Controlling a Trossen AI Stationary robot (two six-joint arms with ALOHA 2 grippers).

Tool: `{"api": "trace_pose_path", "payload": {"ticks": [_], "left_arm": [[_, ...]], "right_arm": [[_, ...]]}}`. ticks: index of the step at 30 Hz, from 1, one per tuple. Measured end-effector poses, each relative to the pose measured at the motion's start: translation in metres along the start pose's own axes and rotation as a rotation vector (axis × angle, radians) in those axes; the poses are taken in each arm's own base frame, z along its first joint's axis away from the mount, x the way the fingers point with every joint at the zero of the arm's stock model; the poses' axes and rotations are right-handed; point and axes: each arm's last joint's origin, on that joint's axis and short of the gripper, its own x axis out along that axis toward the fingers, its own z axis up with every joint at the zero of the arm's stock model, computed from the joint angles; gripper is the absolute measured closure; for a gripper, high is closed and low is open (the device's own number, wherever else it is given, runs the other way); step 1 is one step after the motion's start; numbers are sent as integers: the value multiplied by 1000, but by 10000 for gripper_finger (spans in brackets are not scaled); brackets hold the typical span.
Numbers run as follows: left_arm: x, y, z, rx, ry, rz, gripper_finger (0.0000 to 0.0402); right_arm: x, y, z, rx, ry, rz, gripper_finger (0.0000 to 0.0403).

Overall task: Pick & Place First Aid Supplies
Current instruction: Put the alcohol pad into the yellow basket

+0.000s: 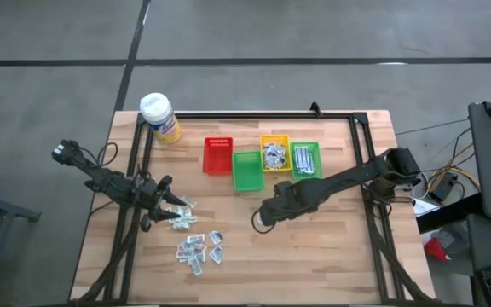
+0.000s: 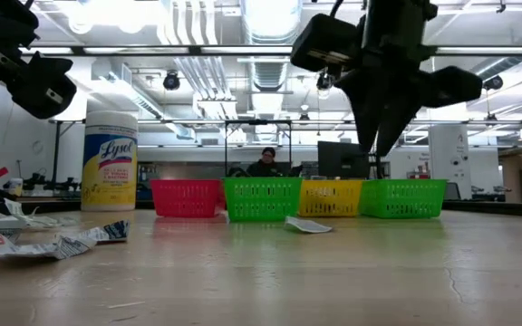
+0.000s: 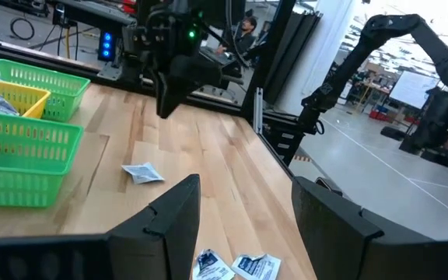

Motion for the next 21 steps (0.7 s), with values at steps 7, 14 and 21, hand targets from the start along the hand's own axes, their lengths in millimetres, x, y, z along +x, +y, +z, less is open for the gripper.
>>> {"api": "trace_pose_path", "payload": {"ticks": [7,14,21], "left_arm": [[0,0,0,0,0,0,204],[0,0,0,-1,0,0,204],[0,0,0,0,0,0,204]], "right_arm": [[18,3,-2,60,1,54,326],[34,11,-3,68,4,80,326],[53,17,-5,84,6,79,326]]}}
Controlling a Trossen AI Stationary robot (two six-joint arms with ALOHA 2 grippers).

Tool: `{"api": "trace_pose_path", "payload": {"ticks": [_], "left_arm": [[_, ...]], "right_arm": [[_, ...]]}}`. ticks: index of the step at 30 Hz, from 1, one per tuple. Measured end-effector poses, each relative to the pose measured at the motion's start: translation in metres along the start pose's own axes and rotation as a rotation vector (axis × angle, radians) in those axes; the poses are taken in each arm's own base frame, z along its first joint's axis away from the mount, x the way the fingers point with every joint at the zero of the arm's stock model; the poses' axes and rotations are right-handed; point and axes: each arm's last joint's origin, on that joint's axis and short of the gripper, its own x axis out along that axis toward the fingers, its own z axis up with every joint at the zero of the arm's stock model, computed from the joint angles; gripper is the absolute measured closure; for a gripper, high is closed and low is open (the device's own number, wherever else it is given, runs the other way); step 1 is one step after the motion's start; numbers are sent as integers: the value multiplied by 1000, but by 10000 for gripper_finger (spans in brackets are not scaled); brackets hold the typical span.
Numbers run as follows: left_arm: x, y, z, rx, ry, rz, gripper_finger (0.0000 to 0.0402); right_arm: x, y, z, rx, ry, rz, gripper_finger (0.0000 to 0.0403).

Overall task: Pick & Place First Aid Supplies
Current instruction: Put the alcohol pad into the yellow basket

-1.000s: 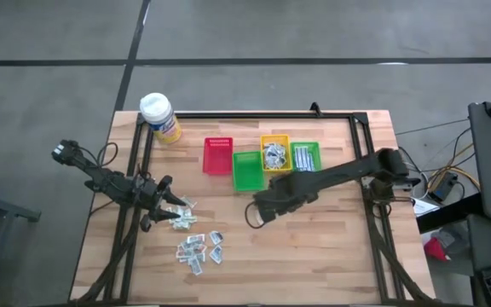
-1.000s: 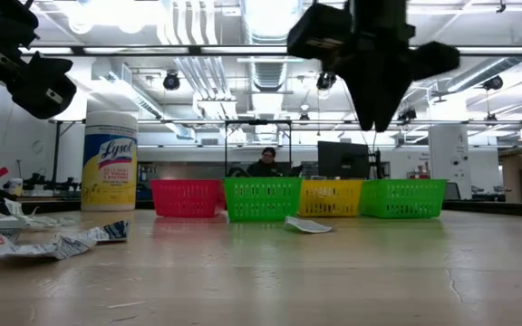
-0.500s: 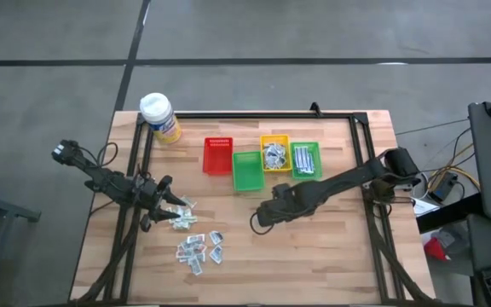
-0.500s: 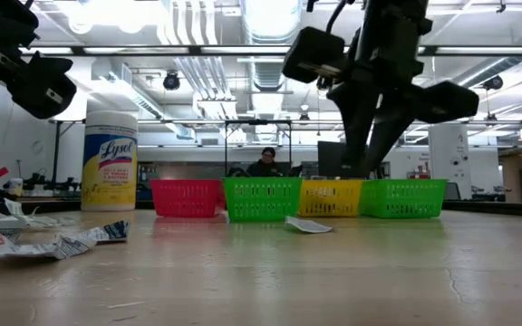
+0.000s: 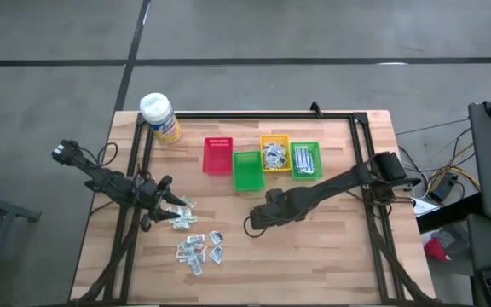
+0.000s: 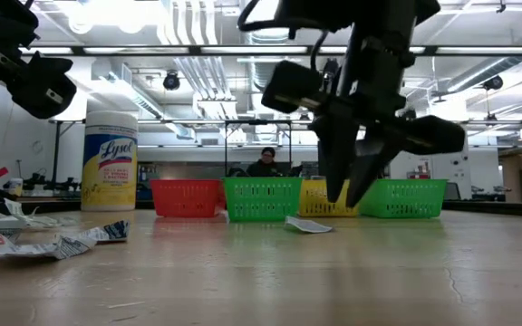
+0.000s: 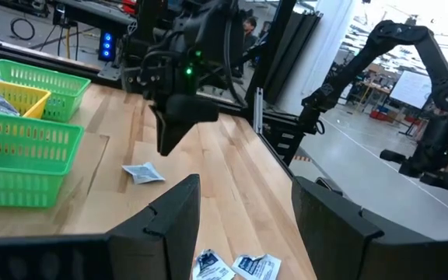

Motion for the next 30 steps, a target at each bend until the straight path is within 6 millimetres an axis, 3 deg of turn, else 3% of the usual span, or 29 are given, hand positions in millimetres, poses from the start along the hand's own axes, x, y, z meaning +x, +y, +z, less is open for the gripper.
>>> {"api": "trace_pose_path", "payload": {"ticks": [8,30], "left_arm": [[0,0,0,0,0,0,204],[0,0,0,-3,0,0,204]], "right_arm": [[13,-1,-2,24,23,-28,326],[12,1,10,54,-35,-15,326]]}}
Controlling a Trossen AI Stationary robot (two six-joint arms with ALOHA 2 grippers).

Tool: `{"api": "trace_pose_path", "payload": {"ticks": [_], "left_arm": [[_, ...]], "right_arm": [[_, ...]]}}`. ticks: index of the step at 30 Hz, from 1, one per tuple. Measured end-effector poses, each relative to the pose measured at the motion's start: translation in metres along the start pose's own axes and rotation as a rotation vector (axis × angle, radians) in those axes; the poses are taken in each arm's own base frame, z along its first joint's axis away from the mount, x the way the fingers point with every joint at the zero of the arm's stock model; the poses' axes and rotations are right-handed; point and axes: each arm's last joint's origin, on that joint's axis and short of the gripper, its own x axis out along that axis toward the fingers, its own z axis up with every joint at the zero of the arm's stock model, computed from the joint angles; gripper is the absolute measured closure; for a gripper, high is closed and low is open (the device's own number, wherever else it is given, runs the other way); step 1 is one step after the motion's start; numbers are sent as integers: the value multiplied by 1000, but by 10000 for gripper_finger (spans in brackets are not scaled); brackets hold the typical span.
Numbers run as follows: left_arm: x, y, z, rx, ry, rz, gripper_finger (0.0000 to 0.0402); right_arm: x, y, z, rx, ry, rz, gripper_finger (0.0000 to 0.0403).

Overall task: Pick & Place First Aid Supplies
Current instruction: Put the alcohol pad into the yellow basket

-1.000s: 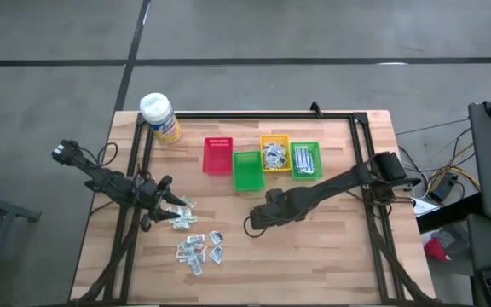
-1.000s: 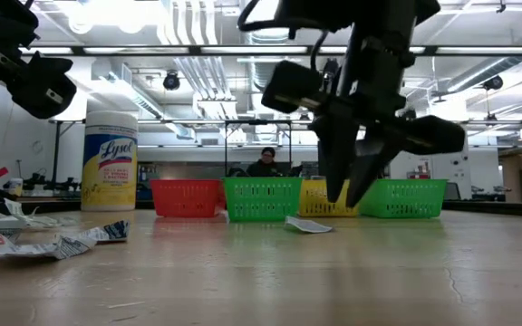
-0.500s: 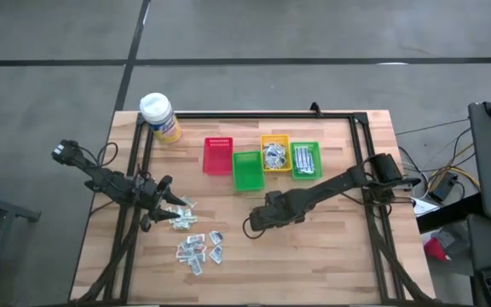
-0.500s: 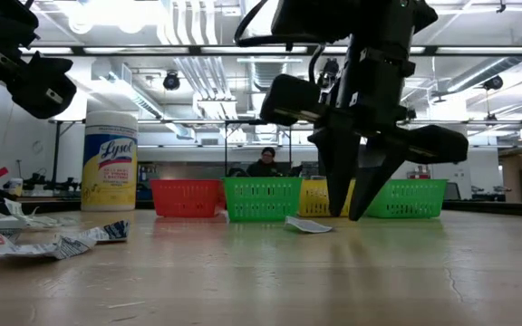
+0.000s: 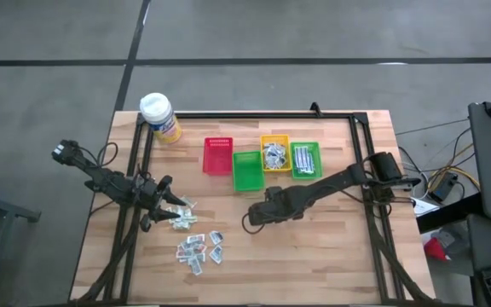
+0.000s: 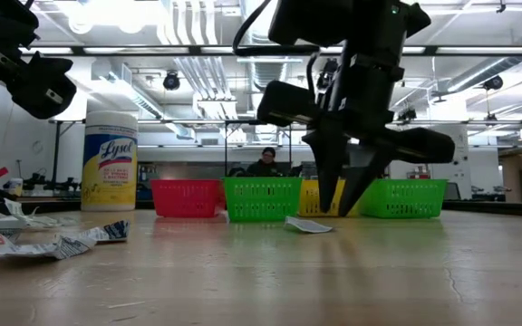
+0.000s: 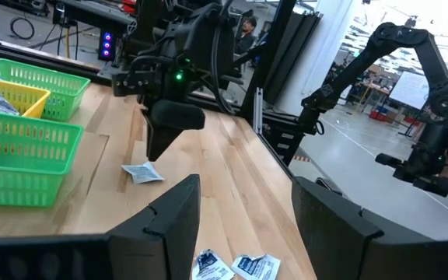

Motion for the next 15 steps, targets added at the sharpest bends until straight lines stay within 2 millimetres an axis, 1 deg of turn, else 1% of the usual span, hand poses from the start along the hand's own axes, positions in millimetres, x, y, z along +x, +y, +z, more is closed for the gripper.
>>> {"api": "trace_pose_path", "payload": {"ticks": [4,15], "left_arm": [[0,0,0,0,0,0,204],[0,0,0,-2,0,0,204]], "right_arm": [[1,0,4,6,-4,0,326],[8,-4,2,18,14,-24,326]]}}
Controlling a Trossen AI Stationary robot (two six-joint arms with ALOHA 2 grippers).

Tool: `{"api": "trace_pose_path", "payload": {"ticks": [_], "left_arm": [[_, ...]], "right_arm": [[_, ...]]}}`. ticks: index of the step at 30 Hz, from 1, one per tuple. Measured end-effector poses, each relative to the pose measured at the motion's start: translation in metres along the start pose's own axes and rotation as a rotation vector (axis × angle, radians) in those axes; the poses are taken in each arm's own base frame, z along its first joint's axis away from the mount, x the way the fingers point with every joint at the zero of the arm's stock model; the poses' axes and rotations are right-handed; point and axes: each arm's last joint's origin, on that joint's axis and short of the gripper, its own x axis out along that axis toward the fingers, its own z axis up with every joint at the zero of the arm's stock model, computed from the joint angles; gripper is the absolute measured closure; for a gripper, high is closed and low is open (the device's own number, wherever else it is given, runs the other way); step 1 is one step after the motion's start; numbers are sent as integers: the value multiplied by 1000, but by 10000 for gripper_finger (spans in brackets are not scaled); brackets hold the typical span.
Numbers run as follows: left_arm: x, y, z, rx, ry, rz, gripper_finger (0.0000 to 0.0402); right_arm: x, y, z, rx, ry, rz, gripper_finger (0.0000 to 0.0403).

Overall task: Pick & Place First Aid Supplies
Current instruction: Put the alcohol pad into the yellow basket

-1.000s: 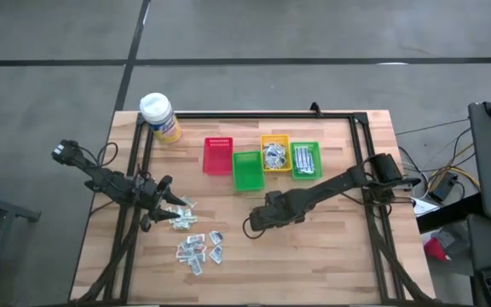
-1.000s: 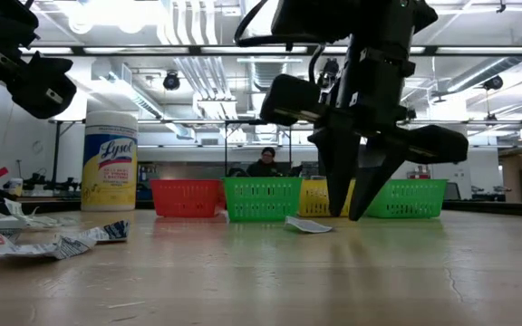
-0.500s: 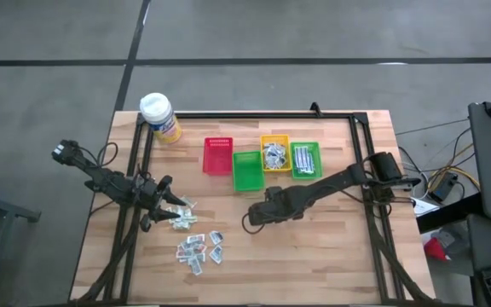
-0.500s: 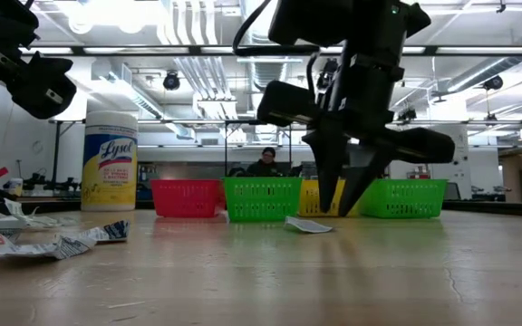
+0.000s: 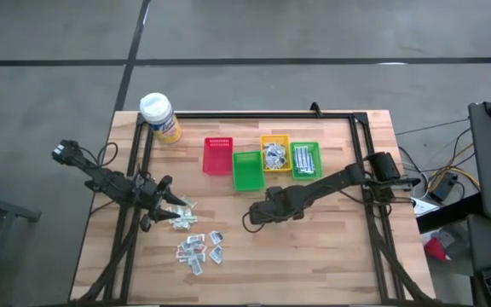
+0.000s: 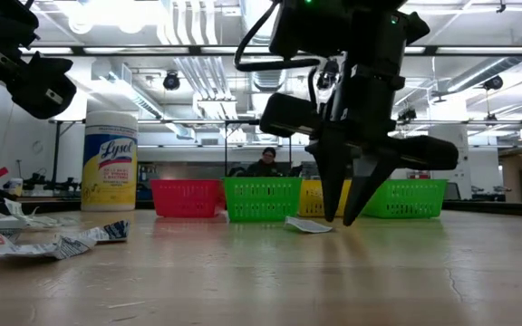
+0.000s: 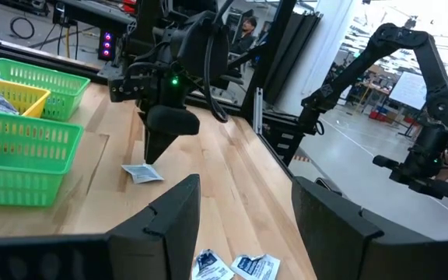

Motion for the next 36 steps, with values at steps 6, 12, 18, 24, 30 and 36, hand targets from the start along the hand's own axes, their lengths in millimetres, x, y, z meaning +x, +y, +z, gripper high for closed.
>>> {"api": "trace_pose_path", "payload": {"ticks": [6,12,18,24,30,36], "left_arm": [[0,0,0,1,0,0,204],[0,0,0,2,1,0,204],[0,0,0,9,1,1,204],[0,0,0,13,1,0,204],[0,0,0,13,1,1,204],[0,0,0,12,1,0,204]], "right_arm": [[7,-3,0,28,4,39,326],[11,-7,0,53,1,52,326],[12,-7,0,49,-26,53,337],[13,-8,0,17,-37,46,364],[13,-9,0,-8,-56,39,393],[13,-10,0,-46,-63,36,394]]}}
